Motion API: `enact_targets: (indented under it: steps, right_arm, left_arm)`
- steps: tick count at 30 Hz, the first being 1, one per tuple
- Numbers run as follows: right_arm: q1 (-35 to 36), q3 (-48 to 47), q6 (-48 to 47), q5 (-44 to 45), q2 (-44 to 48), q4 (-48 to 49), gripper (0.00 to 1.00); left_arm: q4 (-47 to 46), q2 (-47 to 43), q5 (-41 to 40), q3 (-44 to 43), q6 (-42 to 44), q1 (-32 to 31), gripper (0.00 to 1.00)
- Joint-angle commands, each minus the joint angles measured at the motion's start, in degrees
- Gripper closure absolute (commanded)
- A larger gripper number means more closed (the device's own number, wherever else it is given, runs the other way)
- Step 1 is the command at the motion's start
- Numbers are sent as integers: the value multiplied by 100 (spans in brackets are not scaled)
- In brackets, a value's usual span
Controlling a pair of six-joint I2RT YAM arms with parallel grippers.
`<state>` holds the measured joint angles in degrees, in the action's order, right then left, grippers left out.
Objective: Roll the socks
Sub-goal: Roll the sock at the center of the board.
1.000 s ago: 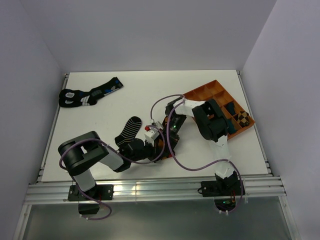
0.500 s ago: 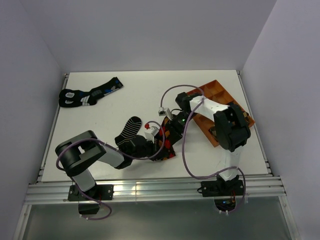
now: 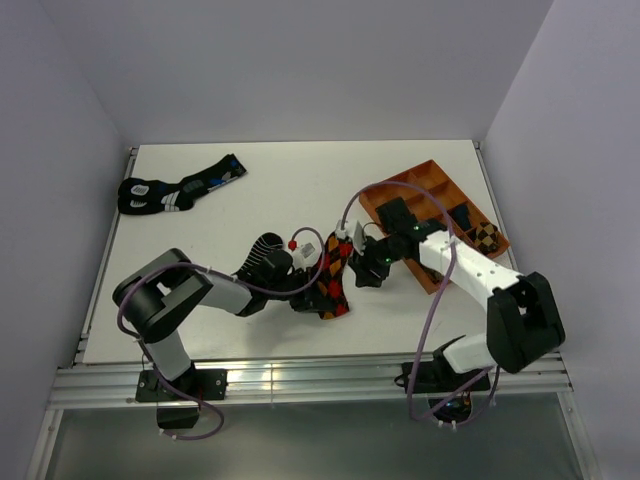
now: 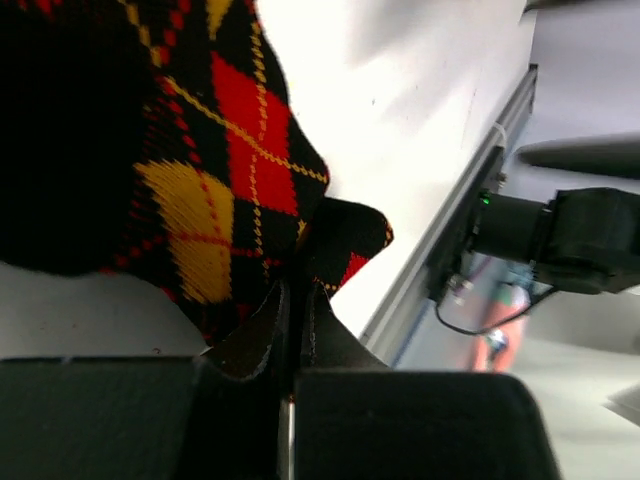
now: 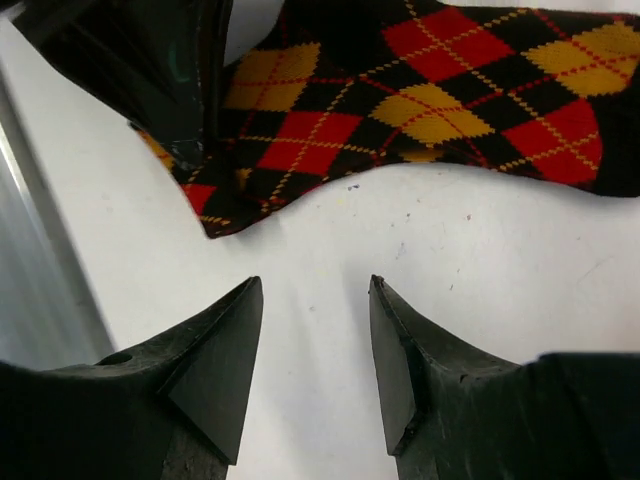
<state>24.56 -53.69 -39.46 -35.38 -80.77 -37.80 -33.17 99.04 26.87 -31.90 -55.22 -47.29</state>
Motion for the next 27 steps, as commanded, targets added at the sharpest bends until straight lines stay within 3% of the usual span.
enact_targets:
  steps: [1, 9, 27]
  right_arm:
    - [514, 613, -237, 733, 543, 975, 46]
    - [1824, 2002, -720, 1498, 1599, 2390, 43]
    - [3046, 2328, -896, 1735, 1495, 2531, 43]
  left_arm:
    - [1005, 290, 782, -132, -305, 88, 100]
    - [1874, 502, 1294, -571, -287, 299, 100]
    - [2367, 880, 1452, -1073, -68, 475, 100]
